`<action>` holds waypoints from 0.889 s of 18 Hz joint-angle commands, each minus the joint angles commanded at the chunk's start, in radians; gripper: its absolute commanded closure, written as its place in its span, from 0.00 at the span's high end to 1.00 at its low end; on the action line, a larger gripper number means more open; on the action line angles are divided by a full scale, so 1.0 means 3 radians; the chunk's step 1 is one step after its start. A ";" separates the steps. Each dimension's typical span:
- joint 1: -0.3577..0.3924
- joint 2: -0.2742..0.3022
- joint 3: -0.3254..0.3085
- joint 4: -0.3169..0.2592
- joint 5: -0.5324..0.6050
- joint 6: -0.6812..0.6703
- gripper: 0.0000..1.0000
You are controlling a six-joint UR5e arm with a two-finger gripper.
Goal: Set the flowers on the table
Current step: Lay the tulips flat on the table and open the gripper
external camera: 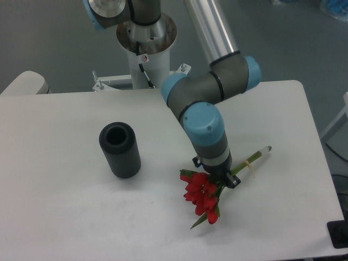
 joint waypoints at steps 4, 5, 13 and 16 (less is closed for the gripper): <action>-0.0005 -0.0097 0.0056 0.0000 -0.0005 0.0000 0.32; -0.0015 -0.0108 0.0062 0.0005 -0.0005 0.0005 0.32; -0.0026 -0.0144 0.0082 0.0056 -0.0005 0.0000 0.72; -0.0015 -0.0154 0.0092 0.0118 -0.0010 0.0005 0.93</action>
